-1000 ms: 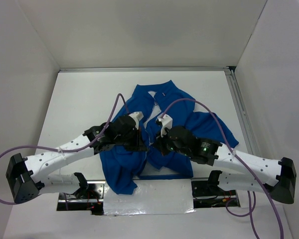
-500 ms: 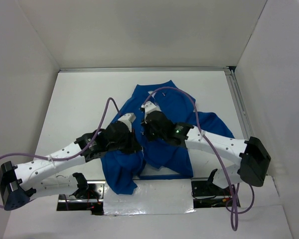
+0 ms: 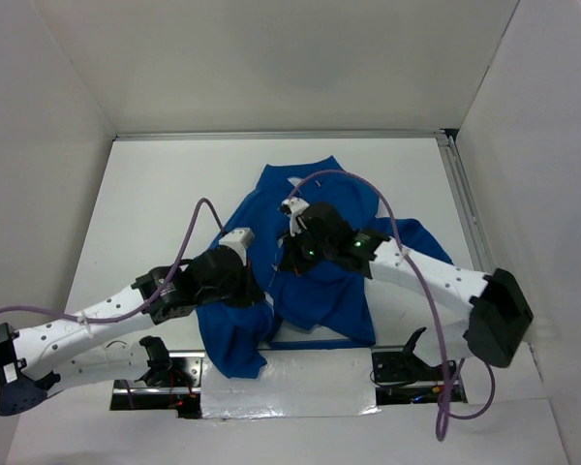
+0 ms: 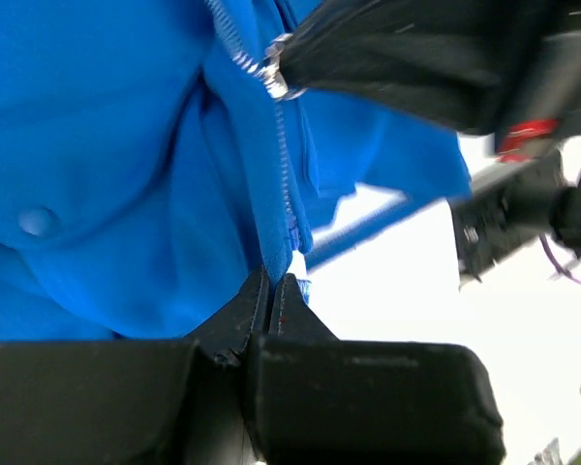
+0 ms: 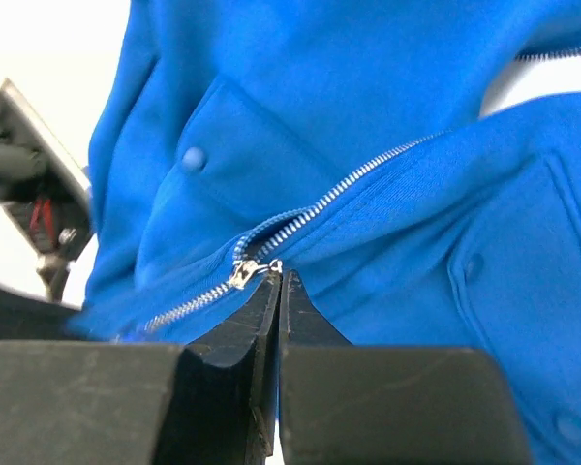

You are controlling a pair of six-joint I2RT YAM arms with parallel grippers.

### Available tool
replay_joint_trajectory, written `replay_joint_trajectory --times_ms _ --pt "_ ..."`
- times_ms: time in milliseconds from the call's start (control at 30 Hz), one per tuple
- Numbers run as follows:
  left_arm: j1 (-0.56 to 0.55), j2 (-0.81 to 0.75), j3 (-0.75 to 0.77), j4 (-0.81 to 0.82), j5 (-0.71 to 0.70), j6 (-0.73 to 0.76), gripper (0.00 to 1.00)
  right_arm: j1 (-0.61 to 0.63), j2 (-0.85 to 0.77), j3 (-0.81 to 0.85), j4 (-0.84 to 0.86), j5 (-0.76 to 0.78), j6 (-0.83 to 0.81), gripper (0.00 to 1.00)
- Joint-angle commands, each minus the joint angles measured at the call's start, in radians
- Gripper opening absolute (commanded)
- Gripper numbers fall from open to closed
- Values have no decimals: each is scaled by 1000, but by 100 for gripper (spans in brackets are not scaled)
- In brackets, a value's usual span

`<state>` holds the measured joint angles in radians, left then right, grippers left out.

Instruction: Zip up the jacket

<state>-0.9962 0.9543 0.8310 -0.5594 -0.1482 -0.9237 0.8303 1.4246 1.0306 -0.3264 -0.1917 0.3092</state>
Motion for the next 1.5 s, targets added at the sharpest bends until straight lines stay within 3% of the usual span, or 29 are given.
replay_joint_trajectory --times_ms 0,133,333,467,867,900,967,1033,1133,1167,1200,1233,1267,1333,1467 --pt "-36 -46 30 -182 220 -24 0 -9 -117 -84 43 230 -47 0" --pt "2 -35 11 -146 231 -11 0 101 -213 -141 9 57 17 0" --pt "11 -86 -16 -115 269 -24 0 279 -156 -86 -12 23 54 0" --pt "13 -117 -17 -154 245 -43 0 311 -150 -84 -40 -8 79 0" --pt "13 -83 -35 -177 208 -73 0 311 -168 -96 116 -514 51 0" --pt "13 -86 -43 -172 213 -70 0 305 -177 -101 113 -500 56 0" --pt "14 -110 -56 -154 226 -55 0 287 -188 -90 37 -309 62 0" --pt "13 -138 -87 -99 292 -6 0 225 -204 -92 -28 -22 123 0" --pt "14 -141 -147 -19 393 14 0 113 -210 -133 -134 106 163 0" --pt "13 -131 -170 -5 415 17 8 96 -226 -157 -157 136 177 0" --pt "13 -117 -174 3 429 5 26 89 -237 -182 -163 146 188 0" --pt "13 -82 -176 7 429 -1 73 82 -253 -241 -165 147 208 0" --pt "16 -63 -173 6 423 -16 99 79 -275 -271 -169 146 223 0" --pt "21 -13 -156 -13 369 -30 99 81 -291 -340 -171 126 235 0" --pt "142 52 -49 -80 291 -38 99 85 -311 -402 -140 74 248 0"
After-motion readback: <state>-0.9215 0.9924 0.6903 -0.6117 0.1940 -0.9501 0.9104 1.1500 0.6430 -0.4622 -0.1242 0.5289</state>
